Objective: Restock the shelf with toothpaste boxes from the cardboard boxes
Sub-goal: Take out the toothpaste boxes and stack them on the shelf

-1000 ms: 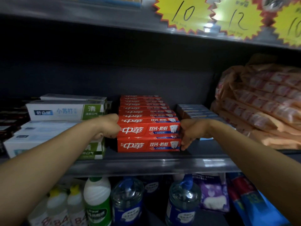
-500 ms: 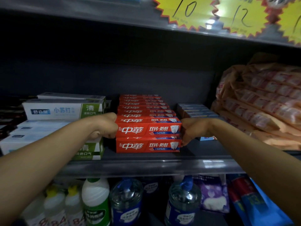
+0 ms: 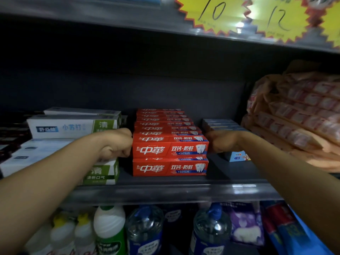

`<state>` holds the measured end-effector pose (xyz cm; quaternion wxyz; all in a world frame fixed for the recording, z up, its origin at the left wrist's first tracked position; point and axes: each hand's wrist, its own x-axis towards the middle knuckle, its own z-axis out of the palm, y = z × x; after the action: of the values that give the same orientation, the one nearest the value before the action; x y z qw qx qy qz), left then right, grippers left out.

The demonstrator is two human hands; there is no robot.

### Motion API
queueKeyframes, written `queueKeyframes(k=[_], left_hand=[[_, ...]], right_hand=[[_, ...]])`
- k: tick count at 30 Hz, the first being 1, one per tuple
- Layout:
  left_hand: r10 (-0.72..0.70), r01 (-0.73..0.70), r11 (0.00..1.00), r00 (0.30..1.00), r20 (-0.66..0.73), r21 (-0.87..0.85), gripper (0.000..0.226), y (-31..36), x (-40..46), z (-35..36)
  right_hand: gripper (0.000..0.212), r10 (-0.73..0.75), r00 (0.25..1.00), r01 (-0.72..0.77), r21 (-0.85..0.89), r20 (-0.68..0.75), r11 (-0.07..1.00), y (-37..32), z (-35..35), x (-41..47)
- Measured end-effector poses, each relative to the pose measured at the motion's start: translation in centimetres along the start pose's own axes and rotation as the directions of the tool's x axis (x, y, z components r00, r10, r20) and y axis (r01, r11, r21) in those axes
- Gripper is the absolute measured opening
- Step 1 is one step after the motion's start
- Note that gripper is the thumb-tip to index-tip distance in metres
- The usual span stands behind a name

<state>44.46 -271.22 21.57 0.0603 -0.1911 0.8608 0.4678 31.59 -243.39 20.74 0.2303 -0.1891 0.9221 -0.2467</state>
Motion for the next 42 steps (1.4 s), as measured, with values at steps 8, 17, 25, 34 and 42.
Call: queueKeyframes(k=[8,17,25,34,42], left_hand=[[-0.028,0.009,0.988,0.992,-0.123,-0.154,0.034,0.5,1.5,-0.2],[0.006,-0.003,0.997,0.999,0.033,-0.079,0.015,1.9,1.9,-0.2],[-0.009,0.011,0.994,1.000,0.020,-0.104,0.014,1.1,3.3,-0.7],[0.004,-0.005,0.991,1.000,-0.007,-0.134,0.023,0.3,5.9,-1.3],[0.034,-0.021,0.989,0.996,0.084,-0.145,0.021,0.4,6.3,-1.2]], right_hand=[[0.050,0.045,0.988,-0.052,-0.046,-0.146,0.998,1.4,-0.8,3.1],[0.029,-0.092,0.996,0.092,-0.008,-0.013,0.996,-2.0,0.1,2.0],[0.011,-0.068,0.998,0.068,-0.018,-0.004,0.998,-2.1,-0.9,3.0],[0.013,-0.087,0.981,0.051,-0.204,-0.173,0.978,-1.1,-2.0,5.6],[0.015,-0.136,0.991,0.136,-0.056,-0.010,0.989,-2.9,-0.9,4.6]])
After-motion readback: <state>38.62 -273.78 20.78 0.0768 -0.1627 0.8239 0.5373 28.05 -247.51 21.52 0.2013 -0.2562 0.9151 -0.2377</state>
